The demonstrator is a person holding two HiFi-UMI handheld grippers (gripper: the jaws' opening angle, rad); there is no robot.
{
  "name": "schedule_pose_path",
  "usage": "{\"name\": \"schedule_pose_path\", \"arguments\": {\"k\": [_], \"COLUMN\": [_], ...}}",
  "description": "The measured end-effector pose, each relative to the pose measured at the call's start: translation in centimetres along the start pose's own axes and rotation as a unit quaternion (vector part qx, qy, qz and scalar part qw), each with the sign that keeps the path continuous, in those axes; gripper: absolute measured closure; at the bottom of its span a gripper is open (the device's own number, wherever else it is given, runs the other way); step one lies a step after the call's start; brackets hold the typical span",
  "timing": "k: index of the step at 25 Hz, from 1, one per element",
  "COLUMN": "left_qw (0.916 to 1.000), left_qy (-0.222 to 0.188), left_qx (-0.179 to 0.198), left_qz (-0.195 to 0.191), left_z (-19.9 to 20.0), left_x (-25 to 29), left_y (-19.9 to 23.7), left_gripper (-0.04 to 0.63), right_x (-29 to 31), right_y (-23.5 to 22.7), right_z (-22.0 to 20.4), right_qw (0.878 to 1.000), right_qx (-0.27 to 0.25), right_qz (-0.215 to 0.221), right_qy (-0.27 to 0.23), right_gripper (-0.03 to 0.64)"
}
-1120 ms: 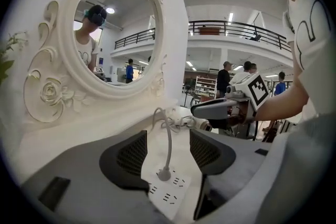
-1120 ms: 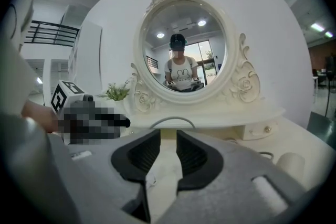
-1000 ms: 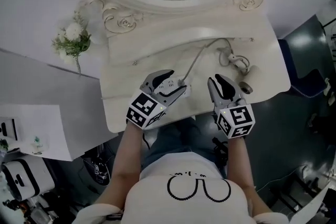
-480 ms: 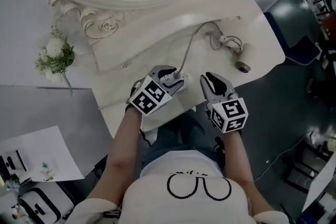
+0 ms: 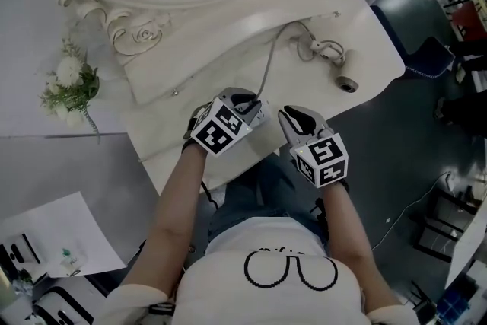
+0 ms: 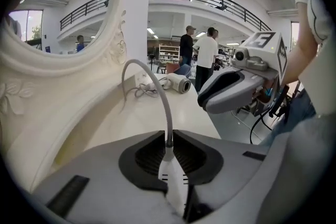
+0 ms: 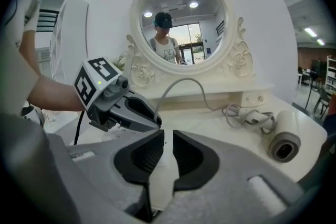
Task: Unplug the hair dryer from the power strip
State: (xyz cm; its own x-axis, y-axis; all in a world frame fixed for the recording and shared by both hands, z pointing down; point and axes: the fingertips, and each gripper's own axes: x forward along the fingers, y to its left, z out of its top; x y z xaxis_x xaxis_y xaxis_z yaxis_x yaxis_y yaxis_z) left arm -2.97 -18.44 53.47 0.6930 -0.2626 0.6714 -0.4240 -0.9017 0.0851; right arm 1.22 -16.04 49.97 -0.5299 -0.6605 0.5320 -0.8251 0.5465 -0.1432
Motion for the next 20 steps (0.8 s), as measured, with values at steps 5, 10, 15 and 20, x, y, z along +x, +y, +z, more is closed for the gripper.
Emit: {"name": "schedule_pose_path", "arguments": {"k": [5,10,15,20], "left_qw": [0.9985,0.9962,0.9934,0.994], "left_qy": [-0.025,-0.033,-0.037,-0.032], "left_qx": [-0.041,-0.064,-0.079,-0.073], "left_qz": [-0.027,-0.05,-0.074,-0.076], "left_z": [0.3,0.4,0.4,0.4], "left_x": [-0.2,-0.2,-0.4,-0.4], "left_y": [-0.1,0.0,0.0,0.1], "left_gripper": [0.551,0.55,0.551,0.551], "right_x": [3.0,5.1,6.6,7.3], "right_y": [2.0,3.5,3.6,4.0], "right_z": [-2.2,-3.4,-3.2,-3.4], "right_qw": [0.998,0.995,0.994,0.993], "right_qx": [-0.022,-0.048,-0.09,-0.089], "right_qz": [0.036,0.056,0.048,0.038], "right_qy": [0.042,0.063,0.049,0.063], "right_gripper": [0.531,0.462,0.427,0.416]}}
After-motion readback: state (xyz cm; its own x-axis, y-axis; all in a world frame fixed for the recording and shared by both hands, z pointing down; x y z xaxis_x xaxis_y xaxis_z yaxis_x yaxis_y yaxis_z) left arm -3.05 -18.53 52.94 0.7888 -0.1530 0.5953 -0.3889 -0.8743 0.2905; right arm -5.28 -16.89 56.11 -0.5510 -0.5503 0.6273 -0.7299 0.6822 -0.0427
